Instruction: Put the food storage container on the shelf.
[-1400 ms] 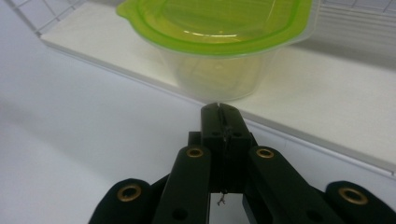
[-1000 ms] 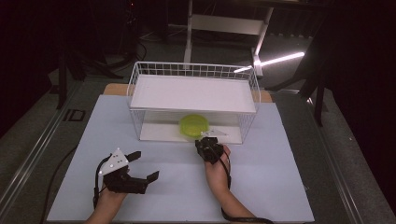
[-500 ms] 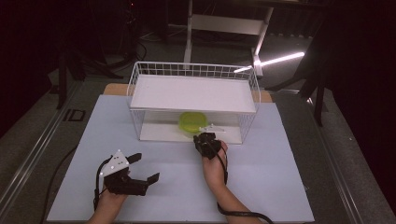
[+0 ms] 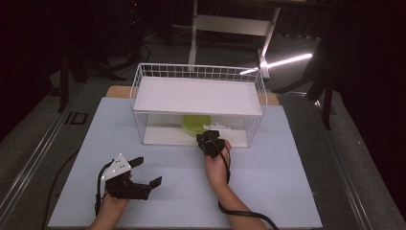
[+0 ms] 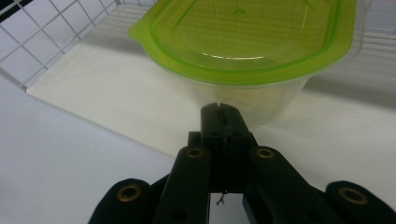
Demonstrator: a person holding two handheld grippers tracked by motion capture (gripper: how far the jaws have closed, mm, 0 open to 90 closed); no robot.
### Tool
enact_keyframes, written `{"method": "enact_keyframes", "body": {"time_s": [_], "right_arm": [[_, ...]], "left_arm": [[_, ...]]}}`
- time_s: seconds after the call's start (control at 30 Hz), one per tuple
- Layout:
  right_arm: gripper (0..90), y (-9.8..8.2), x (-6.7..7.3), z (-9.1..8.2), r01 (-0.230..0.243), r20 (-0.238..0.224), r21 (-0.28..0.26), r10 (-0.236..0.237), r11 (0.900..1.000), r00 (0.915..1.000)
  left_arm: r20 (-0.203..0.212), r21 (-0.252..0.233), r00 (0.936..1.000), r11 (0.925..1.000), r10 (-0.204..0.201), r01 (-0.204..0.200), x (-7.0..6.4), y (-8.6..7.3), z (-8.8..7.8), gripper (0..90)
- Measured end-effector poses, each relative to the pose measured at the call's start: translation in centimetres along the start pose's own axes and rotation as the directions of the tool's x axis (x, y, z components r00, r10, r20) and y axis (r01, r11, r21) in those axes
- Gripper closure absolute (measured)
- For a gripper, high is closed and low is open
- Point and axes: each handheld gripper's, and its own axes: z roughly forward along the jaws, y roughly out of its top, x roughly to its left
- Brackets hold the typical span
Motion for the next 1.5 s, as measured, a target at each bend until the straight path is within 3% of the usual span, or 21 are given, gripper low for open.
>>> {"method": "enact_keyframes", "body": {"time_s": [0.13,0.33,0.5,0.63,0.7,0.87,1.0,1.2,1.3,1.5], "right_arm": [[89.7,0.0,0.0,0.0,0.004,0.001,0.012,-0.004,1.000,1.0000],[82.7,-0.6,0.0,-1.5,-0.016,-0.053,0.017,0.017,1.000,0.9985],[67.5,-1.0,0.1,-3.0,-0.003,-0.088,0.005,0.004,1.000,0.9961],[49.2,-1.3,0.2,-4.1,0.024,-0.084,-0.018,-0.025,1.000,0.9961],[38.2,-1.3,0.2,-4.4,0.033,-0.120,-0.017,-0.035,0.999,0.9922],[25.8,-1.6,0.6,-5.2,0.053,-0.178,-0.020,-0.055,0.998,0.9824],[23.2,-1.6,0.9,-6.0,0.043,-0.214,-0.038,-0.050,0.998,0.9756],[20.8,-2.1,1.2,-7.6,0.068,-0.218,-0.063,-0.080,0.996,0.9726],[20.8,-2.5,1.1,-8.1,0.092,-0.200,-0.071,-0.105,0.993,0.9742],[19.2,-3.5,0.3,-9.4,0.138,-0.174,-0.077,-0.149,0.987,0.9733]], "left_arm": [[0.006,0.005,1.0000,1.0000,0.004,-0.004,0.0,0.0,0.1,1.8],[0.027,0.008,0.9996,1.0000,0.002,-0.002,0.1,-0.1,0.0,1.9],[0.024,-0.006,0.9997,1.0000,0.008,-0.008,0.2,0.1,-0.1,1.9],[0.033,0.006,0.9994,1.0000,0.002,-0.002,0.3,0.0,0.1,1.8],[0.038,0.008,0.9993,1.0000,0.001,-0.001,0.3,-0.1,0.1,1.9],[0.040,0.000,0.9991,0.9999,0.012,-0.012,0.1,0.1,0.1,1.8],[0.044,-0.002,0.9990,1.0000,0.008,-0.008,0.1,0.2,0.0,1.8],[0.049,-0.011,0.9988,0.9999,0.006,-0.006,0.2,0.3,0.0,1.8],[0.070,-0.016,0.9974,0.9998,-0.012,0.013,0.2,0.3,0.1,1.8],[0.076,-0.016,0.9971,0.9998,0.009,-0.008,0.0,0.4,0.2,1.8]]}}
